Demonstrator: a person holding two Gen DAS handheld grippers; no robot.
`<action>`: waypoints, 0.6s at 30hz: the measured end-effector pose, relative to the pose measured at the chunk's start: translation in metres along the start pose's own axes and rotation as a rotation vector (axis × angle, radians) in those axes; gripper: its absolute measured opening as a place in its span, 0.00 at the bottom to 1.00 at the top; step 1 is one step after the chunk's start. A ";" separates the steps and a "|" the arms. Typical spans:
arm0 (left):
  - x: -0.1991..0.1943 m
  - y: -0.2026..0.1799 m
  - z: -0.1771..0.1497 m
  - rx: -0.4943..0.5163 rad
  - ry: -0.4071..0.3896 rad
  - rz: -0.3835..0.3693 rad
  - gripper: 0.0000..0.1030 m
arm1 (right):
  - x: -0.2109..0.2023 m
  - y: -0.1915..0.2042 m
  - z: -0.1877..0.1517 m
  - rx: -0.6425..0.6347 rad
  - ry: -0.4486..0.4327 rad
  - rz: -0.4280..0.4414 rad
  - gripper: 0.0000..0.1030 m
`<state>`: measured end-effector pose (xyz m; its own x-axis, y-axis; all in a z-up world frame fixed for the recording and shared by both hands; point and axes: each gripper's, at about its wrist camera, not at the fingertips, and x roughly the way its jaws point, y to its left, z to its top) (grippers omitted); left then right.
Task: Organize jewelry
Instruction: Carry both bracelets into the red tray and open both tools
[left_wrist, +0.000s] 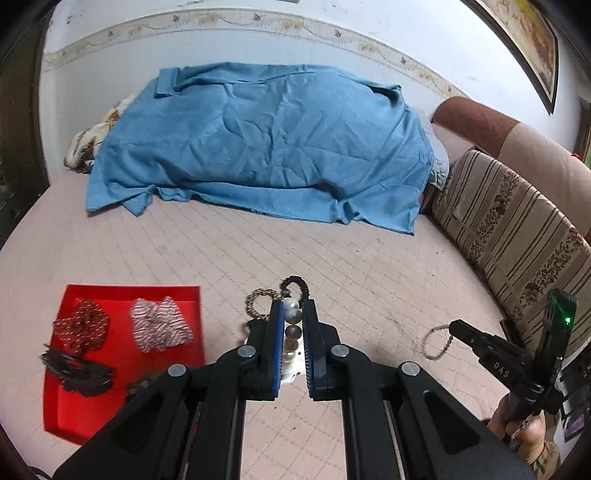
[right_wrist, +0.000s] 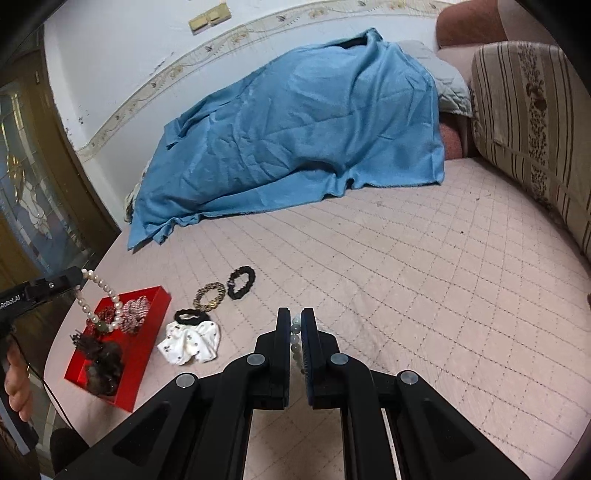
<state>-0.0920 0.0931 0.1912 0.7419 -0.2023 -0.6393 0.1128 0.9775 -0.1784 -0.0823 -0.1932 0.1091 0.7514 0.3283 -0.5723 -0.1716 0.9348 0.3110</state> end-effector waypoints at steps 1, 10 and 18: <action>-0.004 0.004 -0.002 -0.005 -0.003 0.001 0.09 | -0.002 0.004 0.000 -0.007 0.000 0.003 0.06; -0.029 0.063 -0.021 -0.109 -0.022 0.043 0.09 | -0.005 0.051 -0.003 -0.100 0.028 0.026 0.06; -0.038 0.142 -0.036 -0.269 -0.024 0.057 0.09 | 0.009 0.103 0.006 -0.146 0.070 0.121 0.06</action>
<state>-0.1284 0.2375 0.1630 0.7577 -0.1432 -0.6367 -0.1064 0.9355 -0.3369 -0.0890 -0.0946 0.1407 0.6747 0.4434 -0.5901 -0.3527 0.8960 0.2700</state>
